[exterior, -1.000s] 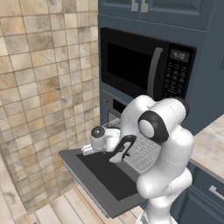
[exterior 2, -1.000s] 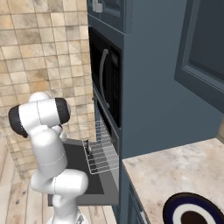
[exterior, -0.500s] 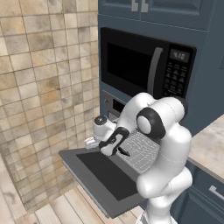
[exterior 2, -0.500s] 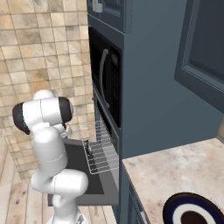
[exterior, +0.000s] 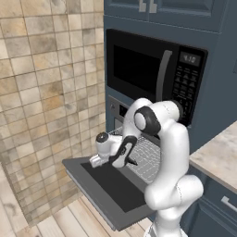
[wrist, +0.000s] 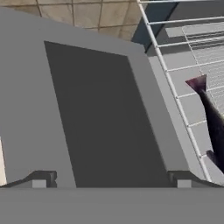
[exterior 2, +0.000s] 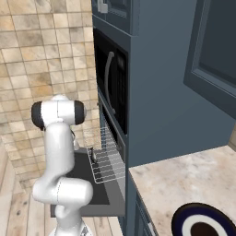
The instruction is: Place the fish on the top rack of the oven, and slide the tray back inside. Close the oven door.
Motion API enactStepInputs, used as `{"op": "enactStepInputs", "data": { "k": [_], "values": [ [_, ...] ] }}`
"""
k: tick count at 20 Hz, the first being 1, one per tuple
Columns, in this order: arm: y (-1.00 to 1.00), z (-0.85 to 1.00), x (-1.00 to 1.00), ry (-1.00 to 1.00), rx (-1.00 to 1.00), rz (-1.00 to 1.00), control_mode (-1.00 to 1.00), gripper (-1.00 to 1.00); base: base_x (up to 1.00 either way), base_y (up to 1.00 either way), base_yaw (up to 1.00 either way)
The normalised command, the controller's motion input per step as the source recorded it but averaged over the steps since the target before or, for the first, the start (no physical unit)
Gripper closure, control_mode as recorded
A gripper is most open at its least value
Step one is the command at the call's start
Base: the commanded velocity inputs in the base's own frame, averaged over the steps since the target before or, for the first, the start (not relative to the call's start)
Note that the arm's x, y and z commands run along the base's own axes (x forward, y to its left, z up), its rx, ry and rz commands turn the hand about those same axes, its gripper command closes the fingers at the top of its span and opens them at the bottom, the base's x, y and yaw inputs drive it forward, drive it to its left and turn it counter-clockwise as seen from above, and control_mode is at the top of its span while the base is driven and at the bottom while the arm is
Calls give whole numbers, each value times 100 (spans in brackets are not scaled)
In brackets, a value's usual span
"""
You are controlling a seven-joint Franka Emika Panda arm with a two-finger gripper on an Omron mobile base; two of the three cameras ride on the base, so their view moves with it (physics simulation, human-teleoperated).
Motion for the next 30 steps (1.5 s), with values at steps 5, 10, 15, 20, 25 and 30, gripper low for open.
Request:
{"op": "enactStepInputs", "data": {
  "k": [5,10,15,20,25,30],
  "values": [
    [1,-60,0,-8,-10,3,-100,-100,0,0,0],
    [0,-37,17,-2,-8,0,-100,-100,0,0,0],
    [-11,-65,44,0,-9,0,-100,-100,0,0,0],
    [-72,-19,28,-1,-6,0,-100,-100,0,0,0],
    [-94,-5,27,-1,-4,-1,-100,-100,0,0,0],
    [-99,-5,35,0,-3,-1,-100,-100,0,0,0]
  ]
}}
